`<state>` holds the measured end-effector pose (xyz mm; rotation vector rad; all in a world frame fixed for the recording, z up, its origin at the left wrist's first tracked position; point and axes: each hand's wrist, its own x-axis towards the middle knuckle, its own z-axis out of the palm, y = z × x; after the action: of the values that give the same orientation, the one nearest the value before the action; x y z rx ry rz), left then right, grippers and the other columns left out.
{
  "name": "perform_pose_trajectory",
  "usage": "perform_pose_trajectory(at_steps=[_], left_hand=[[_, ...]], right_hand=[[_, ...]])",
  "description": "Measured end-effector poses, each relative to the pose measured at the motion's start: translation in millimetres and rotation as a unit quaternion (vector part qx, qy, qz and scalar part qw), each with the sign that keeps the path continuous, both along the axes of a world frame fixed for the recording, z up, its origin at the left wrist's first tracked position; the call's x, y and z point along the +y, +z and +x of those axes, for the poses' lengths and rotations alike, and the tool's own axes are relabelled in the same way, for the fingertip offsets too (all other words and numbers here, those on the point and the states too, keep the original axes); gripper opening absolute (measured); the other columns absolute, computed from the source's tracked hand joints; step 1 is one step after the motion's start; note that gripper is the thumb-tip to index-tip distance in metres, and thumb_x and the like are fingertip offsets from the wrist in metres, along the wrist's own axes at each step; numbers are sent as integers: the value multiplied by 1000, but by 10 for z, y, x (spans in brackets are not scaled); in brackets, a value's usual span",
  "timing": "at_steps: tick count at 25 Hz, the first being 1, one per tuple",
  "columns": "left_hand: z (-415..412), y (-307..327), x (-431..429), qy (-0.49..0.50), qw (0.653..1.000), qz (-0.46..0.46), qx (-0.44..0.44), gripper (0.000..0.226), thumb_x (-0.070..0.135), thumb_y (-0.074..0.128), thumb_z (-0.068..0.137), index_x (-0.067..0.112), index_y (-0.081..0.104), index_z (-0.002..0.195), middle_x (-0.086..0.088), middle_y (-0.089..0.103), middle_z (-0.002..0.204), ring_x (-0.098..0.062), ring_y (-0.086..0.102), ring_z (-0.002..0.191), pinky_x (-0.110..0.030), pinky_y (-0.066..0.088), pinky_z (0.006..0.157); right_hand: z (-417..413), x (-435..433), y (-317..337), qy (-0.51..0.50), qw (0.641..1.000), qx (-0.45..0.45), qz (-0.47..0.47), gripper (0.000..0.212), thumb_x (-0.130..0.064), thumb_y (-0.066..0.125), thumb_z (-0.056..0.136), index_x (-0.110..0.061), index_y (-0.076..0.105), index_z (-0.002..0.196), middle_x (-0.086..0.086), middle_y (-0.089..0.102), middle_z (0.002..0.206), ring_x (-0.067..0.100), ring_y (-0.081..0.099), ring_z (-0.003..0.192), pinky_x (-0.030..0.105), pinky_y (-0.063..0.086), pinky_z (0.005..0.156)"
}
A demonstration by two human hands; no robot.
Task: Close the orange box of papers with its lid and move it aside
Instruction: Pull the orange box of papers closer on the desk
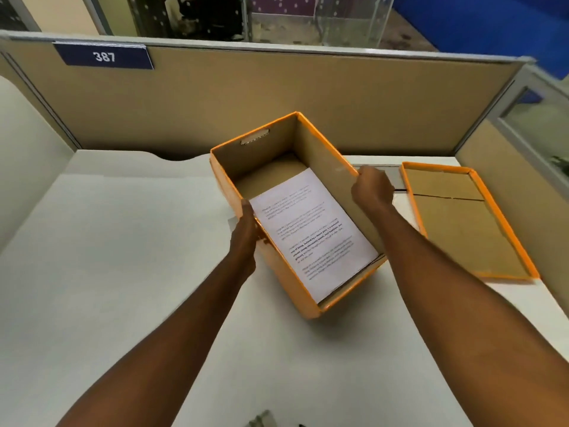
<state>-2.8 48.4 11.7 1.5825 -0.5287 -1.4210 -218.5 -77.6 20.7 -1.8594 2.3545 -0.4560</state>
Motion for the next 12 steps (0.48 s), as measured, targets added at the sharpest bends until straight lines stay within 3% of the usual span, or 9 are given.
perform_pose_trajectory(at_steps=[3,5,8,12], left_hand=[[223,-30,320,-4,1000,-11,4,62,66,22,91,21,57,116,-7,61,120,-27,51,115,-39,38,102],[372,-85,493,-9,1000,-9,-5,72,70,22,88,18,55,126,-8,64,119,-30,54,119,-42,40,106],[516,-144,712,-10,1000,-18,-19,67,70,23,89,21,58,120,-3,69,106,-27,60,114,-45,41,107],[625,-290,934,-27,999,-10,-34,89,82,27,75,22,51,136,-10,62,130,-30,57,121,-52,42,106]], right_hand=[[109,550,-26,-22,998,-49,-22,17,-6,54,89,-6,66,101,17,70,101,37,66,95,47,56,83],[187,933,-13,-42,995,-76,-38,19,-8,55,90,-5,67,104,17,71,102,37,66,95,47,57,83],[274,1447,-19,-63,993,-87,-45,21,-8,55,90,-1,68,106,19,72,103,38,67,96,44,58,80],[361,1952,-141,-85,990,-102,-38,19,-5,52,91,0,68,100,20,72,101,39,67,94,44,59,77]])
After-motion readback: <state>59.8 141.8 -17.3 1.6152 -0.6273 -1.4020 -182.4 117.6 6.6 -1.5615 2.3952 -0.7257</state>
